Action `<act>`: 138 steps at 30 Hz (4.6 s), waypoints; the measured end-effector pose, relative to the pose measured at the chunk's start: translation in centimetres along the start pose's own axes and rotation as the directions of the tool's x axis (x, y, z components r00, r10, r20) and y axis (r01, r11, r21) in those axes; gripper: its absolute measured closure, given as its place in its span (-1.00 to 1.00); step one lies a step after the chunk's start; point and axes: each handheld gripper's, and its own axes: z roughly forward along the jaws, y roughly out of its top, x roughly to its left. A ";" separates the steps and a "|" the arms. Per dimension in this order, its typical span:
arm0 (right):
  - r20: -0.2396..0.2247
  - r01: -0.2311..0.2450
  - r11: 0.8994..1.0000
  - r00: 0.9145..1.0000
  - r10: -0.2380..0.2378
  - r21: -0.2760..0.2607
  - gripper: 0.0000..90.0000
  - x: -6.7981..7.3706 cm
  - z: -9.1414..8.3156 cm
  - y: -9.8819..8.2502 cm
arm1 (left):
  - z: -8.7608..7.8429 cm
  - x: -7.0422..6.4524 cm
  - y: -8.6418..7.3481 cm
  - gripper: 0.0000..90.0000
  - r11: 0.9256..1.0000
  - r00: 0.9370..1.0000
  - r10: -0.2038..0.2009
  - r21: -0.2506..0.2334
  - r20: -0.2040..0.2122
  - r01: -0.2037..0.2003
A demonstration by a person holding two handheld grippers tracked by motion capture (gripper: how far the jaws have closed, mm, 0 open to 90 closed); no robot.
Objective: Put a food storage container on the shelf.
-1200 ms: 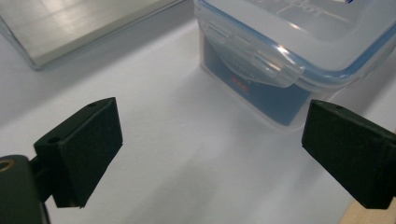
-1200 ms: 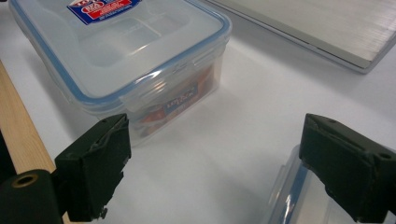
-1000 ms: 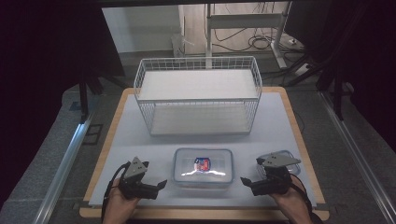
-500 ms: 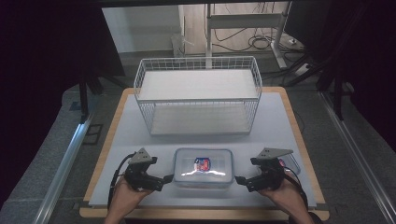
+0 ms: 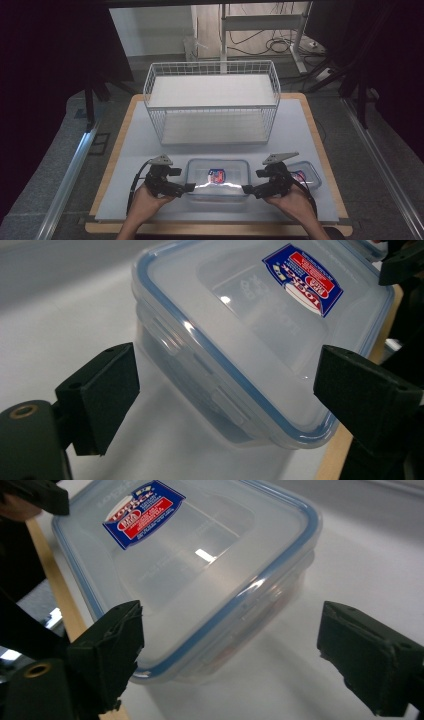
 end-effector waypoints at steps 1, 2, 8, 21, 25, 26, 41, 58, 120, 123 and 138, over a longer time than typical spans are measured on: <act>-0.010 -0.010 1.000 1.000 0.010 0.003 -0.71 -0.1 0.1 0.1 | 0.2 0.1 0.0 -0.76 1.000 1.000 -0.014 0.001 0.018 0.014; -0.021 -0.023 1.000 1.000 0.023 0.006 -0.71 -0.2 0.3 0.1 | 0.3 0.2 0.0 -0.76 1.000 0.999 -0.026 0.003 0.033 0.026; -0.107 -0.093 0.995 0.989 0.098 0.045 -0.68 -0.6 1.4 0.6 | 1.3 0.3 0.3 -0.84 0.998 0.996 -0.059 0.024 0.067 0.057; -0.159 -0.178 0.983 0.970 0.184 0.054 -0.51 -0.9 1.4 0.2 | -0.1 0.2 -0.7 -0.40 0.992 0.988 -0.125 -0.008 0.087 0.126; -0.189 -0.205 0.978 0.960 0.209 0.043 -0.41 -1.2 1.0 -0.1 | 0.0 0.8 -0.8 -0.39 0.987 0.981 -0.156 -0.018 0.117 0.159; -0.198 -0.222 0.974 0.954 0.224 0.035 -0.37 -1.4 1.0 -0.1 | 0.0 1.0 -0.8 -0.40 0.986 0.979 -0.161 -0.019 0.123 0.165; -0.223 -0.225 0.974 0.951 0.215 -0.020 0.03 -1.6 0.1 -0.4 | -0.8 1.9 -1.8 -0.01 0.957 0.936 -0.259 -0.065 0.237 0.282; -0.296 -0.307 0.951 0.911 0.286 -0.028 0.19 -1.9 -0.1 -1.2 | -1.5 1.1 -2.7 0.11 0.949 0.933 -0.267 -0.100 0.240 0.298; -0.273 -0.202 0.950 0.953 0.134 -0.240 0.28 -1.1 -6.4 8.4 | -8.1 0.0 7.6 0.19 0.953 0.973 -0.123 -0.250 0.193 0.170; -0.273 -0.200 0.947 0.953 0.129 -0.250 0.28 -1.3 -6.7 9.1 | -8.3 0.1 8.5 0.19 0.953 0.975 -0.115 -0.257 0.191 0.162; -0.265 -0.204 0.934 0.956 0.125 -0.293 0.28 -2.5 -7.6 12.8 | -9.3 1.5 12.4 0.19 0.949 0.974 -0.117 -0.267 0.194 0.167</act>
